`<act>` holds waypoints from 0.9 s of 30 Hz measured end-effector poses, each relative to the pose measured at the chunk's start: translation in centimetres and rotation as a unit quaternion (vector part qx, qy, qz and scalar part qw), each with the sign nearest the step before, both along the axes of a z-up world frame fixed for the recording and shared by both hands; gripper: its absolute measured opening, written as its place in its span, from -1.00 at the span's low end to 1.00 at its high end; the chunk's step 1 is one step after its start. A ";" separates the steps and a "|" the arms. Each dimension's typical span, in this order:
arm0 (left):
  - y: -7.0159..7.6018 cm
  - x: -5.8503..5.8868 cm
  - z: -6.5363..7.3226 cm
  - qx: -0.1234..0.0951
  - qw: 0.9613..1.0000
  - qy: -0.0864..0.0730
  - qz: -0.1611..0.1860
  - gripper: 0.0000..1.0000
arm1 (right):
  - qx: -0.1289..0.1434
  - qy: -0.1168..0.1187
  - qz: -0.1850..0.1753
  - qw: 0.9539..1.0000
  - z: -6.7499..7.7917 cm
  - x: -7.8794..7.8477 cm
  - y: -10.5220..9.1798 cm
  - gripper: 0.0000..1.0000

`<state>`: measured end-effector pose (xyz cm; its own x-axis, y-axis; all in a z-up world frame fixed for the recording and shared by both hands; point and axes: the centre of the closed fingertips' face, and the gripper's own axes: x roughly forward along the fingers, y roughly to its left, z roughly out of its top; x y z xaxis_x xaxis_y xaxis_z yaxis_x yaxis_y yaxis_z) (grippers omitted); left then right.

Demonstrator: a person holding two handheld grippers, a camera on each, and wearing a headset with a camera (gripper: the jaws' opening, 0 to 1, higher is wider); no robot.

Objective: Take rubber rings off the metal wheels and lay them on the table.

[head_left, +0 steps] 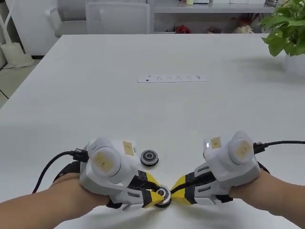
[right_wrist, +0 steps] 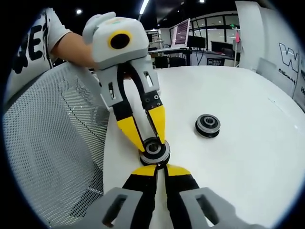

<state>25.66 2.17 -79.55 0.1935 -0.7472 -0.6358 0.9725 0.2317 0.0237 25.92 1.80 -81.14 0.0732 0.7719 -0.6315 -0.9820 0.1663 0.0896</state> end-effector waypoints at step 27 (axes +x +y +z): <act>-0.1 0.0 0.1 -0.004 1.000 0.000 0.001 -0.74 | 0.023 0.071 -0.042 0.996 0.0 -0.1 -0.2 -1.00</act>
<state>25.61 2.09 -79.47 0.1946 -0.7514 -0.6306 0.9722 0.2332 0.0221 25.86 1.56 -81.17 0.0506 0.7954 -0.6039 -0.9420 0.2390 0.2358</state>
